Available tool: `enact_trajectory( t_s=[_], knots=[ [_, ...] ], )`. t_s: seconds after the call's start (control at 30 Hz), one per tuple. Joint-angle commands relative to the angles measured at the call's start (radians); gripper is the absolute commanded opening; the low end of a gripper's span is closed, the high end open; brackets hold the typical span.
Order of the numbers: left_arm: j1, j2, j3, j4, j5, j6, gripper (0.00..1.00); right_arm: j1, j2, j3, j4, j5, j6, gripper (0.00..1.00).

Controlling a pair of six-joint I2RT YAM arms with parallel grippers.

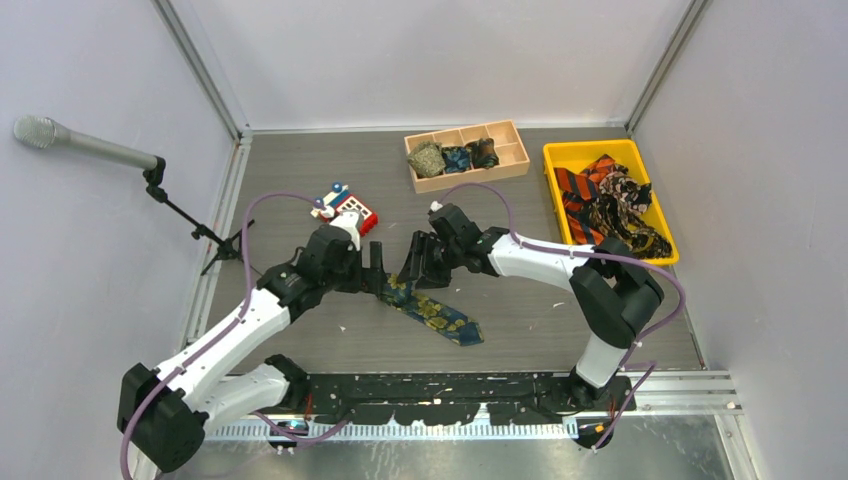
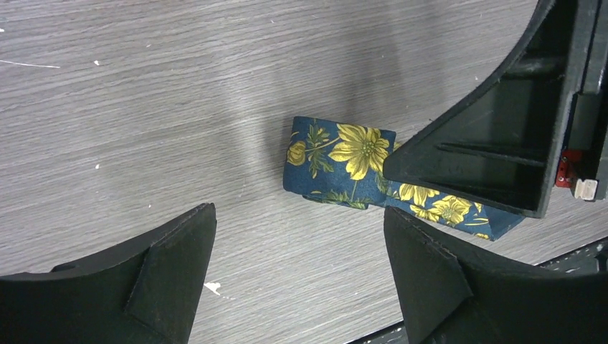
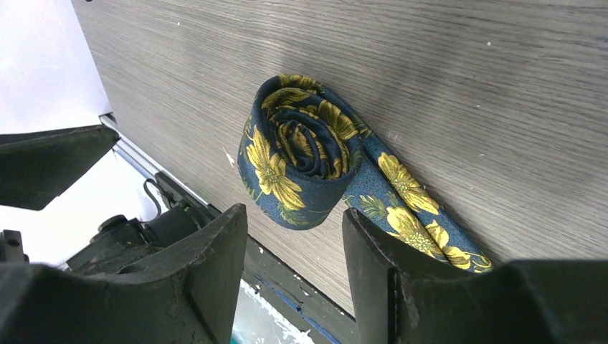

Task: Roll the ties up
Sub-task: Roll the tie at the center of the board.

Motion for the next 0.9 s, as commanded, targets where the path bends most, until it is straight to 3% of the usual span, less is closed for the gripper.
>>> enact_trajectory(
  t_s=[0.0, 0.87],
  knots=[
    [0.049, -0.011, -0.019, 0.086, 0.087, -0.021, 0.89, 0.006, -0.008, 0.003, 0.037, -0.002, 0.011, 0.56],
    [0.112, 0.022, -0.113, 0.174, 0.195, -0.052, 0.86, 0.027, 0.051, 0.001, 0.080, -0.012, 0.032, 0.49]
  ],
)
